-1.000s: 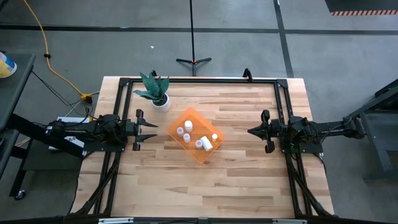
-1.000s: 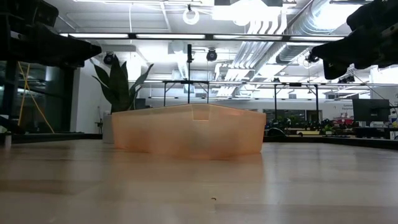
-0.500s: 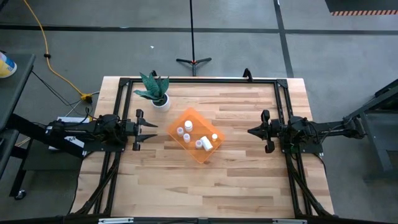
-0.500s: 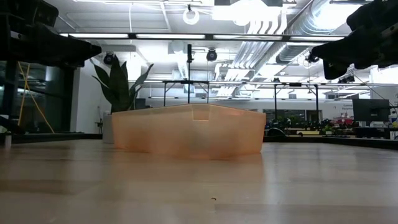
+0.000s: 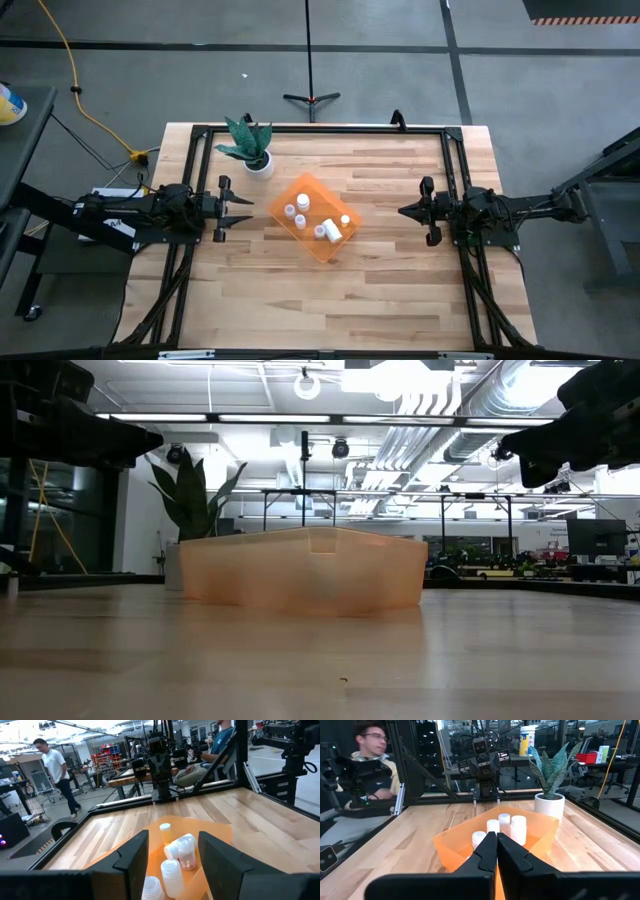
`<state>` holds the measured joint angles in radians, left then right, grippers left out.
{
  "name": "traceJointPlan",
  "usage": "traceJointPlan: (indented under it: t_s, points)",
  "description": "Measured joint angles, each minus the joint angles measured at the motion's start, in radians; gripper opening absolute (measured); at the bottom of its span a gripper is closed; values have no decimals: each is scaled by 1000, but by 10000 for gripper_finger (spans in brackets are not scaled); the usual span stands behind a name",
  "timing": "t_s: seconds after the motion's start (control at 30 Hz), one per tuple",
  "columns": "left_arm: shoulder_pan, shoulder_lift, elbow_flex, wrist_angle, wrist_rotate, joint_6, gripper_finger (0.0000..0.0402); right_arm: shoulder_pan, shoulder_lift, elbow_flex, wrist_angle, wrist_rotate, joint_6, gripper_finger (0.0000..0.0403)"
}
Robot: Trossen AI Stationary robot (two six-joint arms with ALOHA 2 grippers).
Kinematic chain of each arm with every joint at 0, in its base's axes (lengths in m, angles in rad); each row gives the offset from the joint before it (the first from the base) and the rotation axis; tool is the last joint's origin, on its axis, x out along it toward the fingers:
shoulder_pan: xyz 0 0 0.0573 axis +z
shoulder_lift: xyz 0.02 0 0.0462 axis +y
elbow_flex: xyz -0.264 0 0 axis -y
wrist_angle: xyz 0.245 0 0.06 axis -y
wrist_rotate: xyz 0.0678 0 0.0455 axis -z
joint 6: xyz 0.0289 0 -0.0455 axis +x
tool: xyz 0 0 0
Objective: Pick and place pill bottles into a basket
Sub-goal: Return to Home Position
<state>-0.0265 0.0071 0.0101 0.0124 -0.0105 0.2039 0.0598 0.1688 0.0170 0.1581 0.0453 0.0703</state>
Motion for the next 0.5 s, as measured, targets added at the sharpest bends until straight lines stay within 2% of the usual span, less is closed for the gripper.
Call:
traceJointPlan:
  t_s: [0.5]
  points:
    - [0,0,0,0,0,0,207,0,0,0,0,0,0,1]
